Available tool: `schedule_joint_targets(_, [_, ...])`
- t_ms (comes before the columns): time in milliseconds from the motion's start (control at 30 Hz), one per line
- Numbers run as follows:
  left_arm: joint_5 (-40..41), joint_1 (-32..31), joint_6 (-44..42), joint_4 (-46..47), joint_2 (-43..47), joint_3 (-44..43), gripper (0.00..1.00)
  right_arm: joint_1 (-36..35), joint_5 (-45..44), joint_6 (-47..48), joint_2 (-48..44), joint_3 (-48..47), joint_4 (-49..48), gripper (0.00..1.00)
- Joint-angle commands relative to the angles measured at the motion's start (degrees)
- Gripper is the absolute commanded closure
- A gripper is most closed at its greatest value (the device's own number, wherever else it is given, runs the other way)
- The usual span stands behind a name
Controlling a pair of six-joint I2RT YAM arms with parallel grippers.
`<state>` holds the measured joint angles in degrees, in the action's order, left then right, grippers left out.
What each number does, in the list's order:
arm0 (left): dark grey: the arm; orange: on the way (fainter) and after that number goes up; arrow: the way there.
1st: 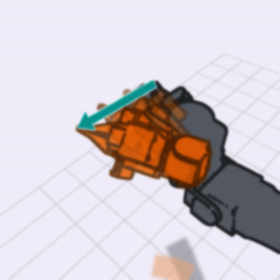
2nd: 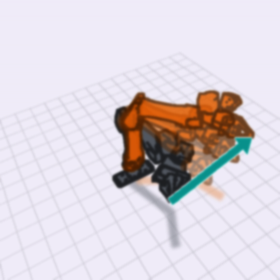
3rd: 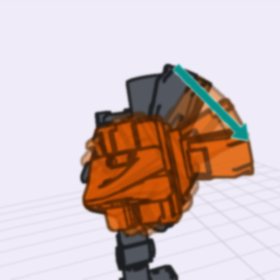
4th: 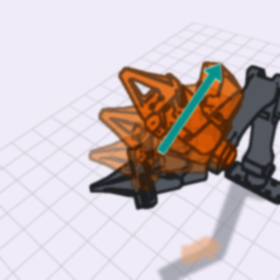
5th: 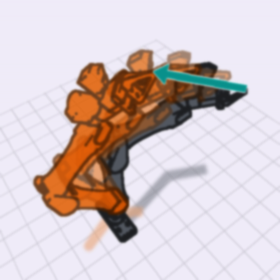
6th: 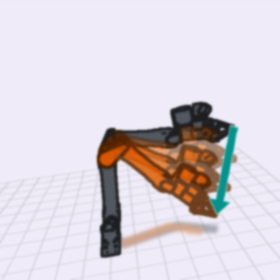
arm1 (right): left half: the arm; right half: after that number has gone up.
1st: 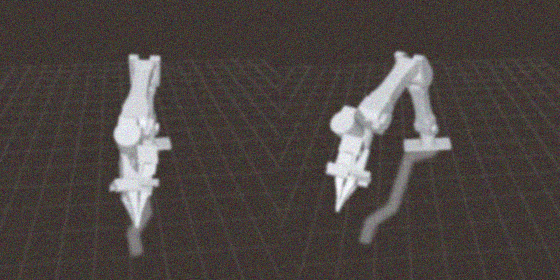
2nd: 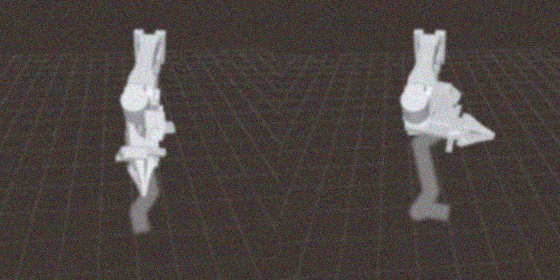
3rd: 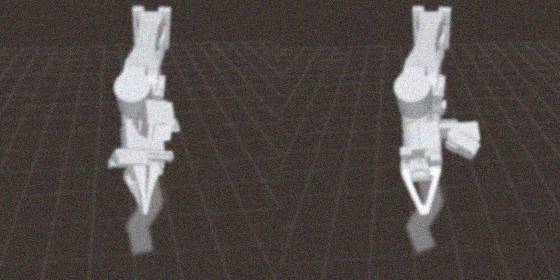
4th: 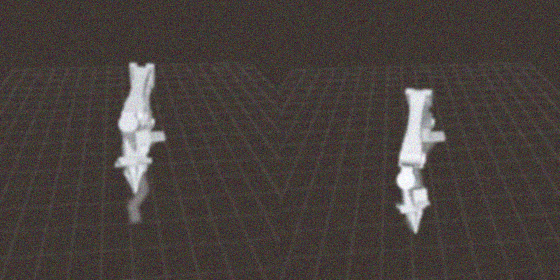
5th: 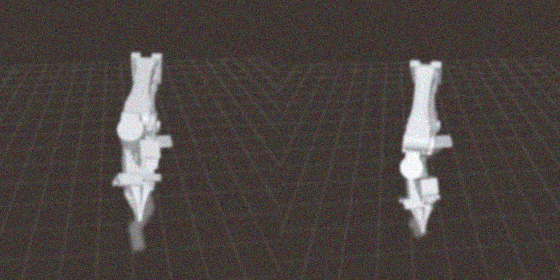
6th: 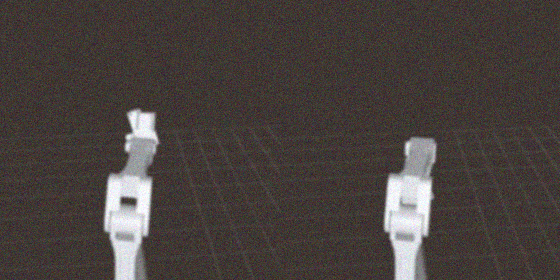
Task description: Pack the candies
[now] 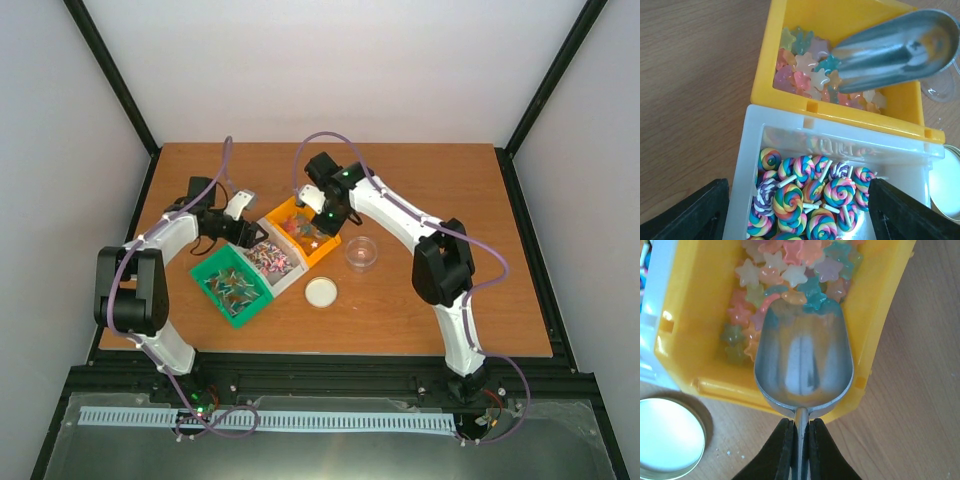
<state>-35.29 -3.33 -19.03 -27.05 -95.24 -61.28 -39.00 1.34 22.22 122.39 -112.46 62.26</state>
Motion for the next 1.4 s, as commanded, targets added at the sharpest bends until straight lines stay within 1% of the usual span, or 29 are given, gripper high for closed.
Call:
schedule_joint_targets(0, [-0.8, -2.3, 2.4, -0.3, 1.9, 1.5, 0.24, 1.4, 1.1, 0.7, 3.3, -1.8, 0.7, 0.97])
schedule_joint_targets(167, [-2.3, -2.6, 3.3, -0.3, 1.0, 2.1, 0.28, 1.8, 4.4, 1.9, 2.7, 2.8, -5.2, 0.97])
schedule_joint_targets(333, [-2.0, -2.6, 3.0, -0.1, 0.0, 1.9, 0.30, 1.9, 8.3, 1.8, -0.9, 11.0, -14.7, 0.97])
schedule_joint_targets(533, [-0.6, -2.6, 3.2, -0.3, -1.7, -0.5, 0.29, 1.9, 12.3, 1.2, -6.6, 21.9, -27.9, 0.97])
schedule_joint_targets(633, [-0.4, -2.2, 3.9, -0.3, -2.2, -2.2, 0.27, 2.0, 14.4, 1.1, -10.6, 28.3, -36.5, 0.97])
schedule_joint_targets(700, [-0.7, -1.7, 4.6, -2.1, -2.3, -3.3, 0.26, 2.0, 15.6, 0.7, -12.4, 31.2, -40.0, 0.97])
schedule_joint_targets(867, [-0.6, -0.4, 5.2, -3.7, -1.7, -6.1, 0.21, 3.5, 16.9, 0.0, -16.3, 36.1, -44.3, 0.97])
schedule_joint_targets(1133, [-0.7, 1.4, 6.1, -4.4, -0.9, -7.8, 0.14, 7.8, 23.5, -1.9, -23.0, 45.3, -53.8, 0.97])
schedule_joint_targets(1367, [-2.0, 2.0, 7.0, -4.7, -0.5, -8.5, 0.12, 10.1, 28.2, -1.7, -26.3, 51.0, -58.7, 0.97])
